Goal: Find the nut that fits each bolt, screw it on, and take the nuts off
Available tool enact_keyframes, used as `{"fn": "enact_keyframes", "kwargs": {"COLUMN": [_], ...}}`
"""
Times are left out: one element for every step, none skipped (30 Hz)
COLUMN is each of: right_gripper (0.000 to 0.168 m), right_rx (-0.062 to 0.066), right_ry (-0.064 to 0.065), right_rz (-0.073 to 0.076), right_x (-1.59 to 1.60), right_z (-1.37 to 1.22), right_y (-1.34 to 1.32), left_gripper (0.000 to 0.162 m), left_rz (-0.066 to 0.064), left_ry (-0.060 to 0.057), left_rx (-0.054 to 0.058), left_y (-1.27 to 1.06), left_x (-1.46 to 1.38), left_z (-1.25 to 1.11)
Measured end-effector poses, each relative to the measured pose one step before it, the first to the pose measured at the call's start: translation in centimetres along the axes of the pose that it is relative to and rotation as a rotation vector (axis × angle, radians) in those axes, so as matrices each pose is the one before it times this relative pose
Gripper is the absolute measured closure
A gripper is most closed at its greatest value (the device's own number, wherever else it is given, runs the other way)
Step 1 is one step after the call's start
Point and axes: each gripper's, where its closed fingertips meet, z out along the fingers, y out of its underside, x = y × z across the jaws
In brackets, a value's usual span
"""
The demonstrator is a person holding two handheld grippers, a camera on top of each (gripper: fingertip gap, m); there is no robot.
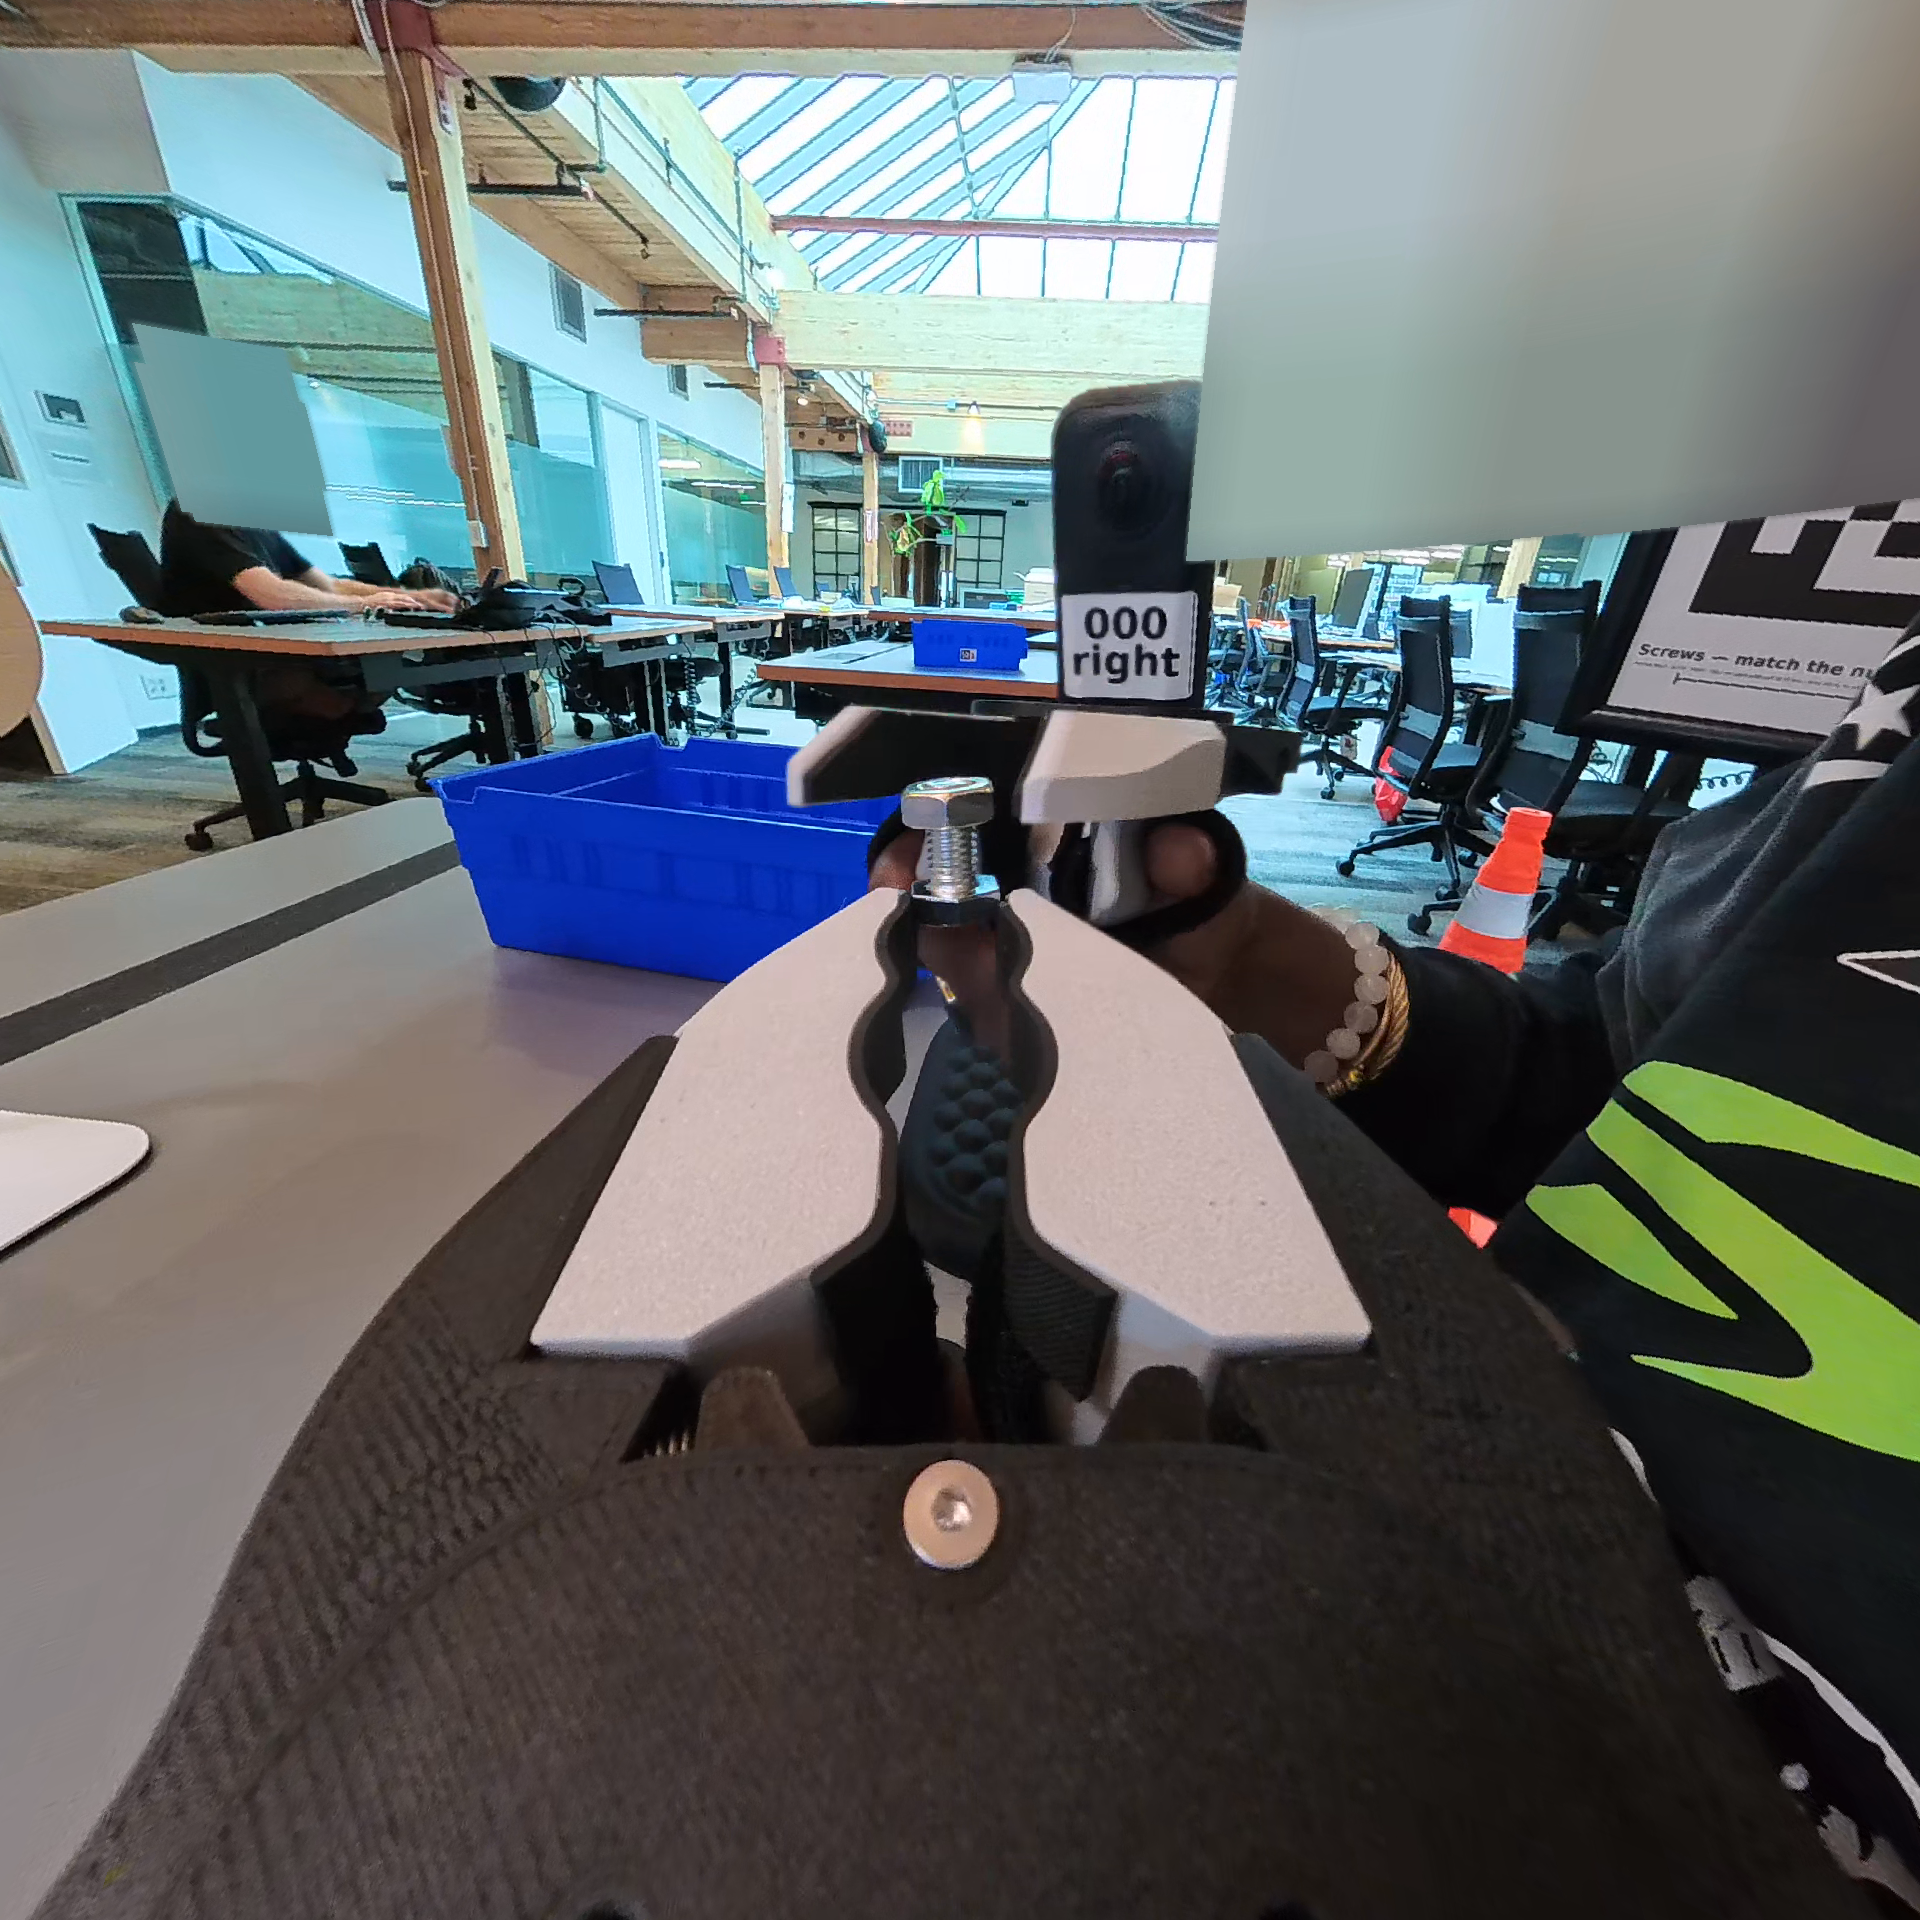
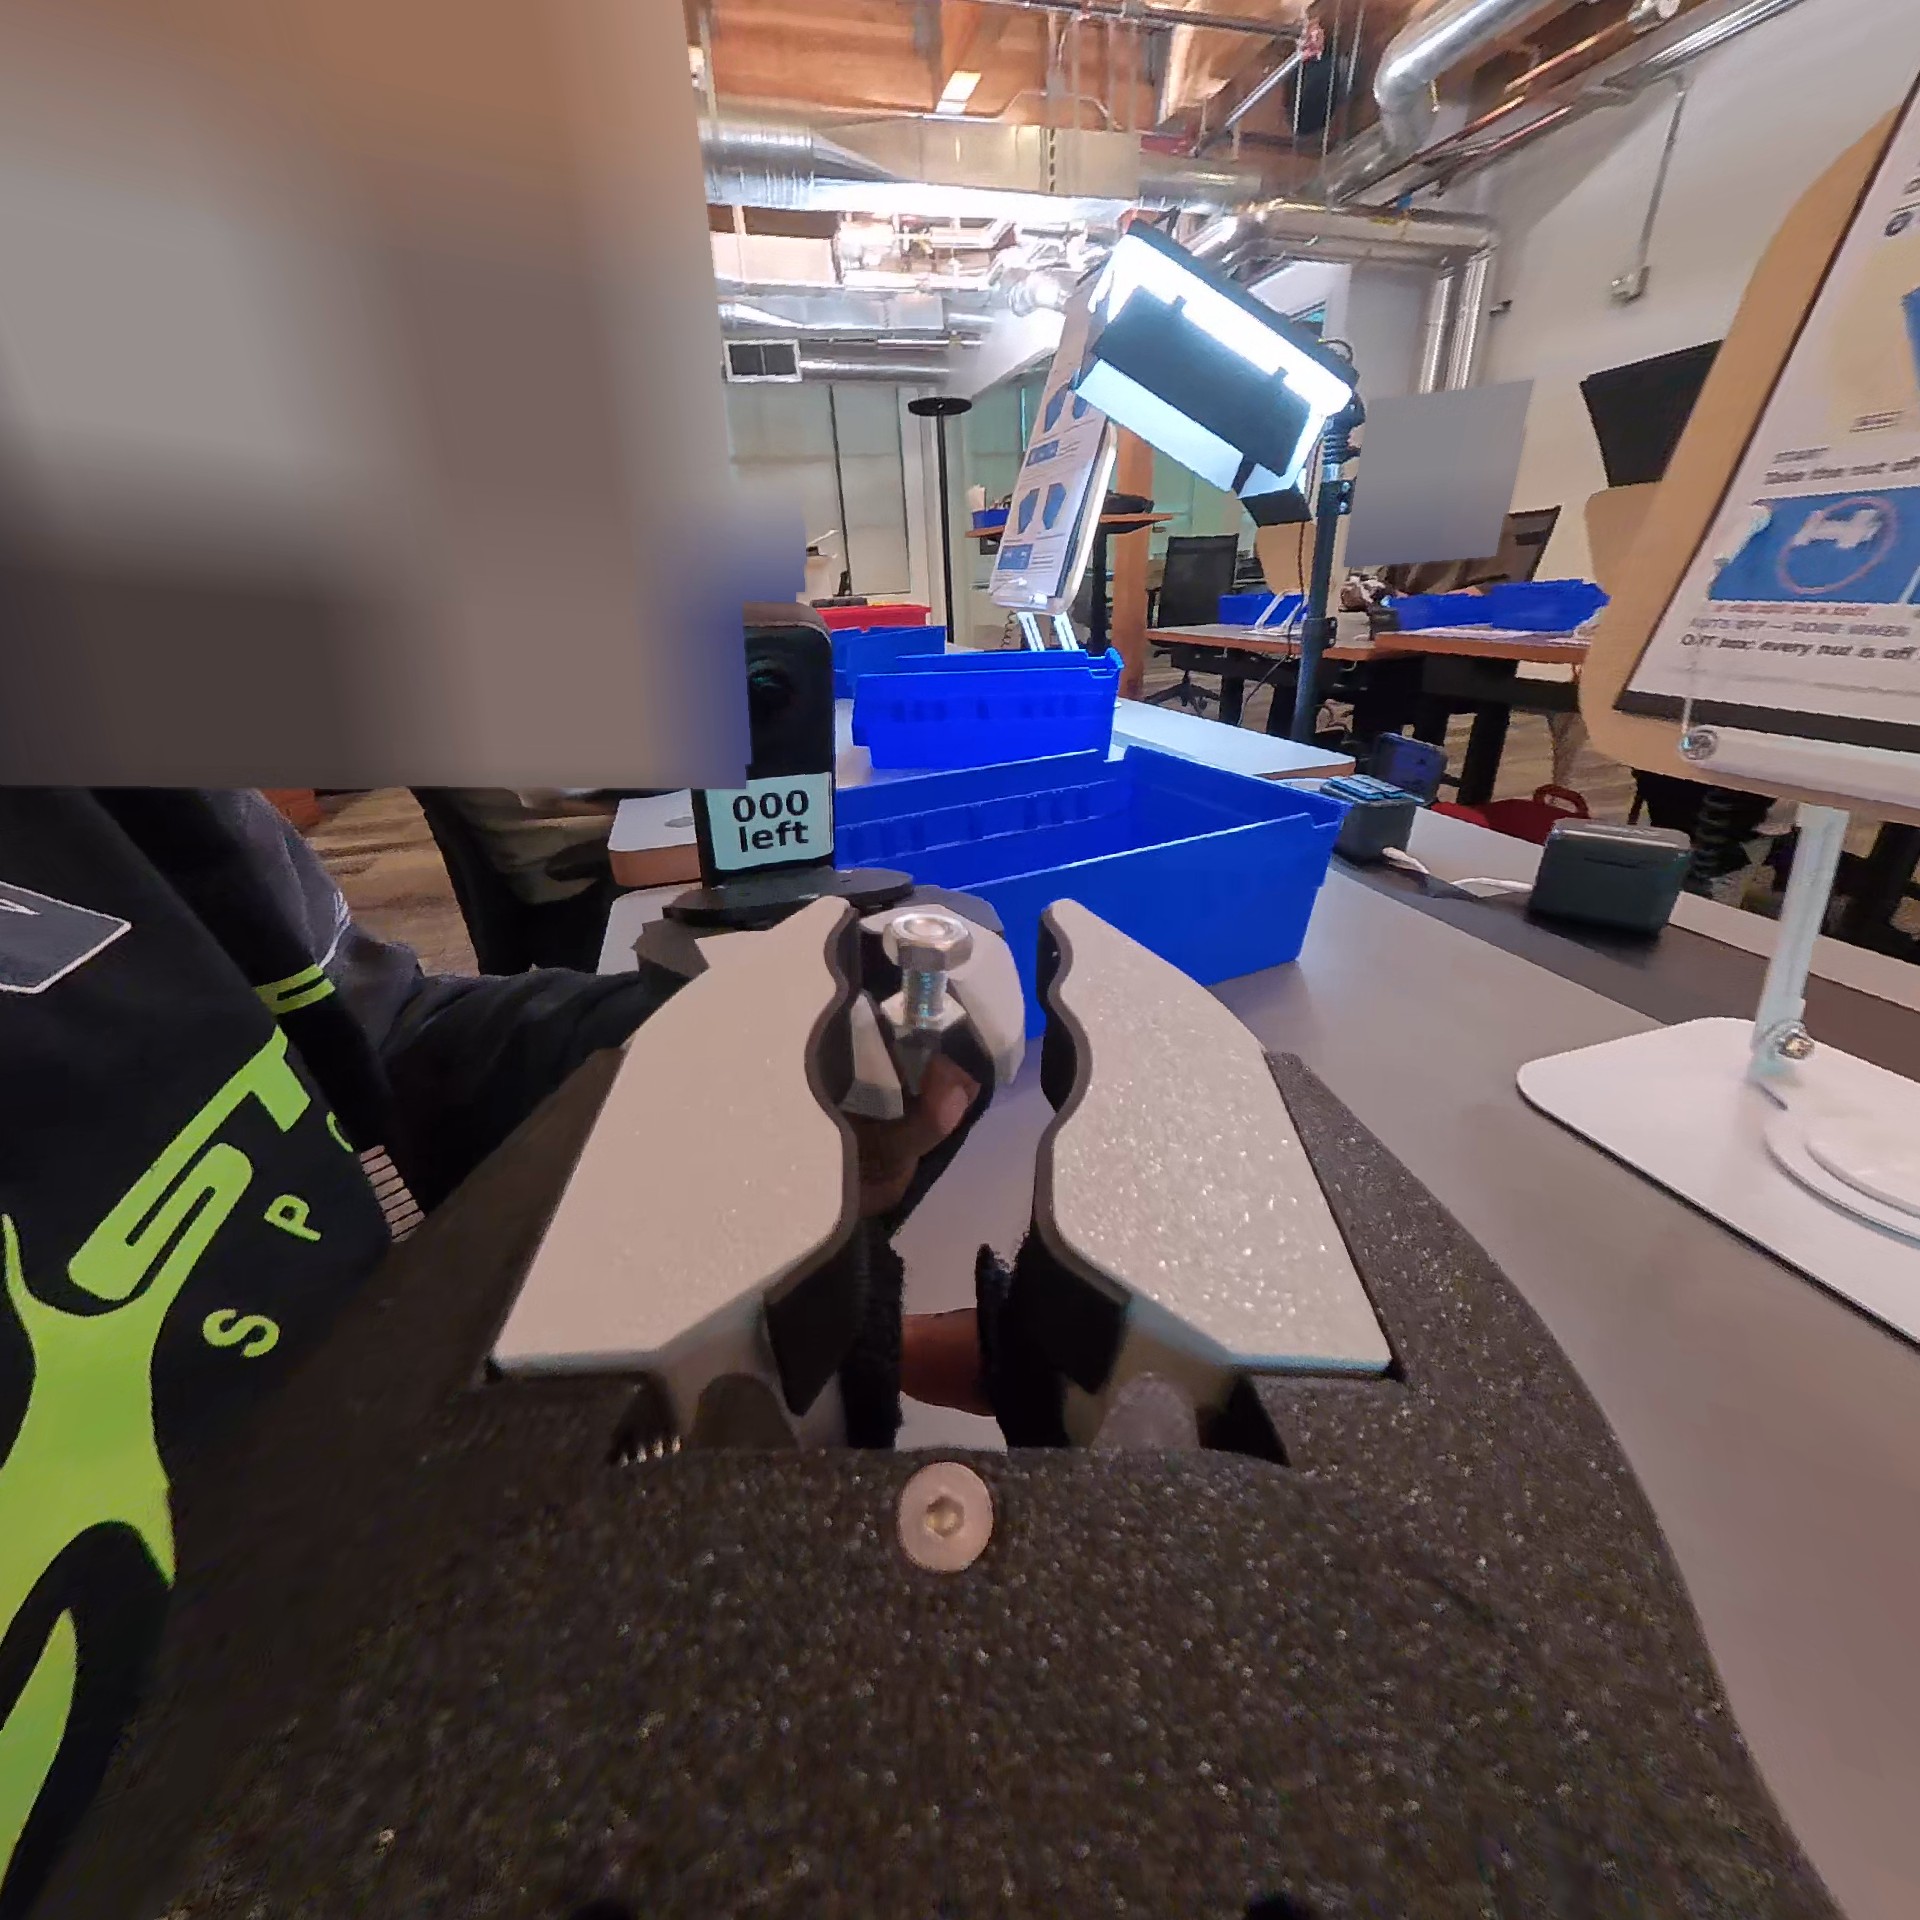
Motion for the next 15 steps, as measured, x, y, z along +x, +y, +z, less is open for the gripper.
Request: {"fn": "enact_keyframes", "kwargs": {"right_gripper": [0.136, 0.136, 0.136, 0.137, 0.137, 0.137, 0.136, 0.135, 0.135, 0.139, 0.141, 0.141, 0.141, 0.141, 0.141], "right_rx": [0.0011, 0.0009, -0.0009, -0.0026, -0.0016, 0.0010, 0.0025, 0.0033, 0.0034, 0.0032, 0.0024, 0.0037, 0.0074, 0.0098, 0.0079], "right_ry": [-0.0016, -0.0028, -0.0023, 0.0040, 0.0088, 0.0082, 0.0055, 0.0056, 0.0181, 0.0309, 0.0242, 0.0084, -0.0029, -0.0121, -0.0166], "right_rz": [0.0057, 0.0058, 0.0028, -0.0005, -0.0025, -0.0006, 0.0032, 0.0046, 0.0036, -0.0001, -0.0022, 0.0016, 0.0055, 0.0042, 0.0011], "right_x": [-0.001, -0.002, 0.009, 0.083, 0.167, 0.158, 0.143, 0.144, 0.325, 0.537, 0.470, 0.225, -0.021, -0.217, -0.335], "right_z": [0.251, 0.164, 0.051, -0.077, -0.209, -0.307, -0.367, -0.402, -0.435, -0.452, -0.392, -0.283, -0.145, -0.020, 0.112], "right_y": [0.026, 0.046, 0.067, 0.074, 0.032, -0.038, -0.081, -0.088, -0.077, -0.058, -0.040, -0.063, -0.121, -0.149, -0.092], "left_gripper": [0.148, 0.148, 0.148, 0.148, 0.148, 0.148, 0.148, 0.148, 0.148, 0.148, 0.148, 0.148, 0.148, 0.147, 0.148], "left_rz": [0.0004, 0.0003, 0.0000, 0.0004, 0.0008, -0.0007, -0.0021, -0.0035, -0.0020, -0.0012, 0.0003, 0.0026, 0.0014, -0.0002, 0.0001], "left_ry": [0.0002, -0.0001, 0.0016, 0.0016, -0.0001, -0.0031, -0.0012, -0.0018, 0.0000, 0.0041, 0.0020, -0.0013, -0.0004, -0.0005, -0.0006], "left_rx": [-0.0010, -0.0005, 0.0004, 0.0011, 0.0012, -0.0004, 0.0025, 0.0010, 0.0037, 0.0022, 0.0010, -0.0016, -0.0039, -0.0014, 0.0008], "left_y": [0.015, 0.016, -0.004, -0.026, -0.029, 0.004, -0.040, -0.018, -0.049, -0.046, -0.020, 0.021, 0.070, 0.030, -0.002], "left_x": [0.004, -0.004, 0.026, 0.031, -0.007, -0.049, -0.041, -0.052, -0.013, 0.044, 0.060, 0.010, -0.002, -0.019, -0.014], "left_z": [0.002, -0.005, 0.012, -0.009, -0.012, -0.007, -0.017, -0.010, -0.027, -0.017, 0.012, 0.034, 0.018, 0.006, -0.005]}}
